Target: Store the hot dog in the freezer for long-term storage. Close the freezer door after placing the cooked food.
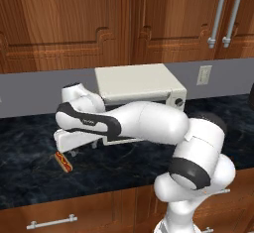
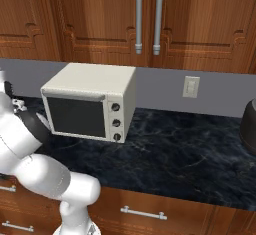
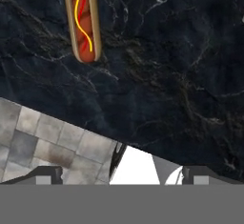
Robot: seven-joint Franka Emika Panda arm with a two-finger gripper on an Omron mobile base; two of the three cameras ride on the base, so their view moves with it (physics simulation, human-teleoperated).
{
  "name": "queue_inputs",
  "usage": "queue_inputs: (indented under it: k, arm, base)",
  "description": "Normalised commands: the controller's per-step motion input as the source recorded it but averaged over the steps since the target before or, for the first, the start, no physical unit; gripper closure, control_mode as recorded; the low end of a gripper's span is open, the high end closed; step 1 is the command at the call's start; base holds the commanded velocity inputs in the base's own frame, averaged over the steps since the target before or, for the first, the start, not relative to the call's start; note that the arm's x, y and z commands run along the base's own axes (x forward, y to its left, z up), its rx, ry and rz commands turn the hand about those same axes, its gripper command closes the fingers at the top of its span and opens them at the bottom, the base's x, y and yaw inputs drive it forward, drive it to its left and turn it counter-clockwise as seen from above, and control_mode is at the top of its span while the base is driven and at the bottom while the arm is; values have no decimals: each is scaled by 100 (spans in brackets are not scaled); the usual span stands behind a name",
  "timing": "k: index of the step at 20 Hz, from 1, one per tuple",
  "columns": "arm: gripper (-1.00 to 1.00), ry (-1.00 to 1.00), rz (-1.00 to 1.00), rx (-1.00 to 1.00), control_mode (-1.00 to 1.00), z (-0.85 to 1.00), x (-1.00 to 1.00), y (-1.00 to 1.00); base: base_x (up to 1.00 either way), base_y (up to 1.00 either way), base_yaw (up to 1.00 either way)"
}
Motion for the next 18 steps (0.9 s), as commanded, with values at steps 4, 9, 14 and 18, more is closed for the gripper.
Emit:
queue_inputs:
  k: [4,9,14,18]
  arm:
    - [-100,0,-2,-9,-100,-41,2,38]
    - [-100,0,-2,-9,-100,-40,2,38]
    - [-100,0,-3,-6,-100,-30,5,29]
    - [-100,0,-8,-4,-100,-16,13,19]
  base:
    - [0,0,0]
    - [0,0,0]
    - [0,0,0]
    - [0,0,0]
